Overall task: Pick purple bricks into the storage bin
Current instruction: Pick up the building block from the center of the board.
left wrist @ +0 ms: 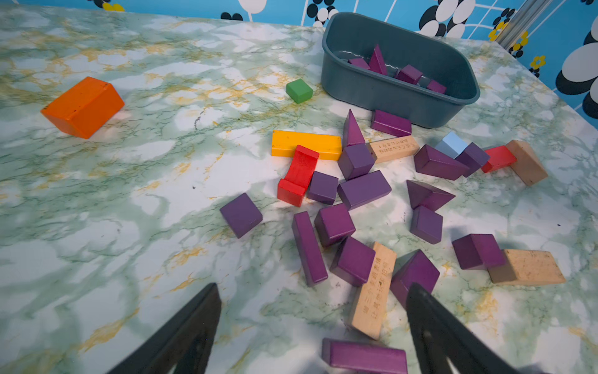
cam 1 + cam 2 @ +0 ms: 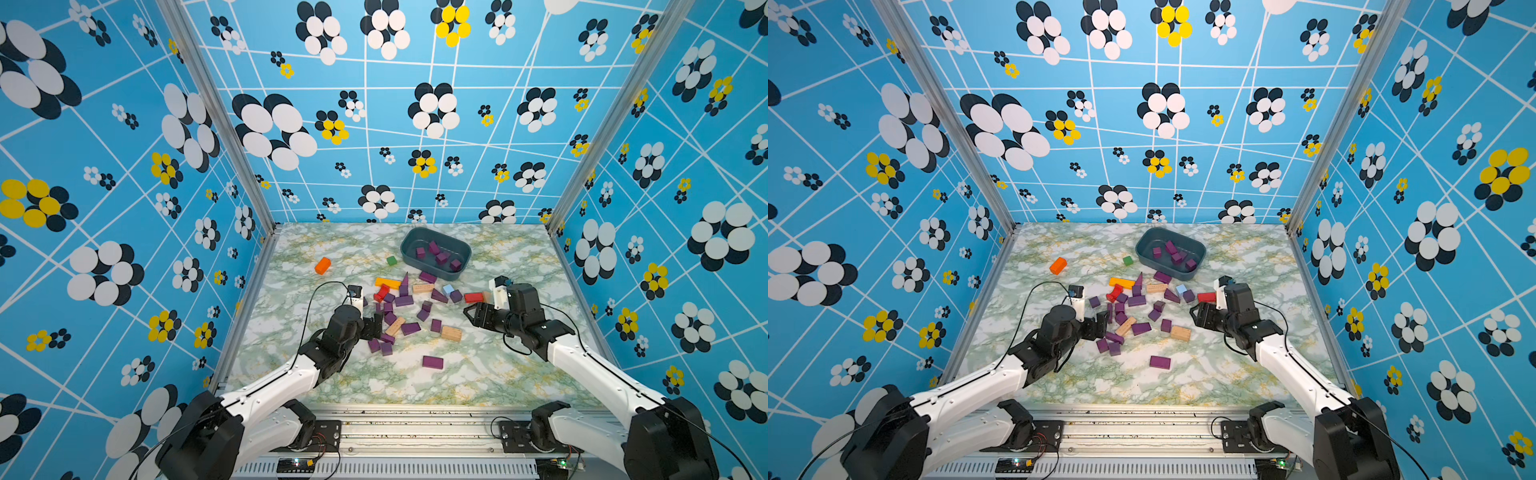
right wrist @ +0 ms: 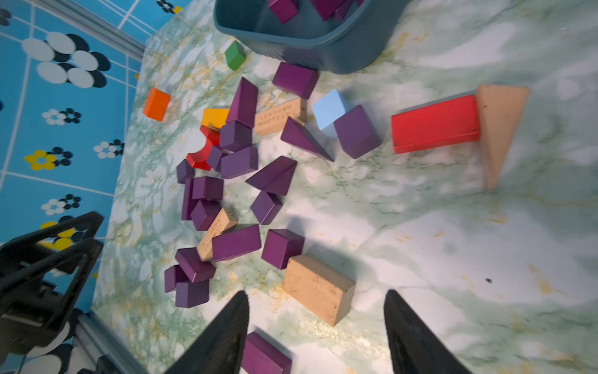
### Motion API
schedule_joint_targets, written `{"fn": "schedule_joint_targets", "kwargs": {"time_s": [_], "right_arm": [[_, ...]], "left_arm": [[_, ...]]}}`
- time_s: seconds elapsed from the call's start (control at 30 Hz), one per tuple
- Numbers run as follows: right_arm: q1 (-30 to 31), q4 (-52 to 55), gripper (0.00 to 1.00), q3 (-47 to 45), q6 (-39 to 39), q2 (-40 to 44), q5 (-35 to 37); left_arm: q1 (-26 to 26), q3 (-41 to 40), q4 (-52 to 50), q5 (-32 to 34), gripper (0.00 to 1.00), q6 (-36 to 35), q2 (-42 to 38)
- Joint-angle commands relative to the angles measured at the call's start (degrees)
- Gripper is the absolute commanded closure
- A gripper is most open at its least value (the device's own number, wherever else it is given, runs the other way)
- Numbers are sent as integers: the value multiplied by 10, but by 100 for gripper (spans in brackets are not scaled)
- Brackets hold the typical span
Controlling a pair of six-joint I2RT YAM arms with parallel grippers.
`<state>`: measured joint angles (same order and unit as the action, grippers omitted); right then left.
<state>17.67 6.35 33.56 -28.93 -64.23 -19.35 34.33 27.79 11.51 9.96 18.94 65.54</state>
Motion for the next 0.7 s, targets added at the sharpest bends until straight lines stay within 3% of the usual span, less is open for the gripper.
{"fn": "schedule_joint_targets", "kwargs": {"time_s": [0.0,0.07,0.17,0.27,0.67], "right_arm": [[5,-113,31,-27,-23,4,-140],[5,-141,30,-42,-34,5,-169],[5,-135,30,-56,-30,19,-157],[5,-115,29,-67,-17,36,-137],[5,-108,28,-90,-6,66,-123]], "left_arm": [[-7,53,-50,-35,13,5,55],[-8,74,-53,-45,17,8,87],[-11,109,-70,-43,22,10,129],[-14,141,-89,-46,38,2,166],[-18,223,-158,-9,45,8,275]]}}
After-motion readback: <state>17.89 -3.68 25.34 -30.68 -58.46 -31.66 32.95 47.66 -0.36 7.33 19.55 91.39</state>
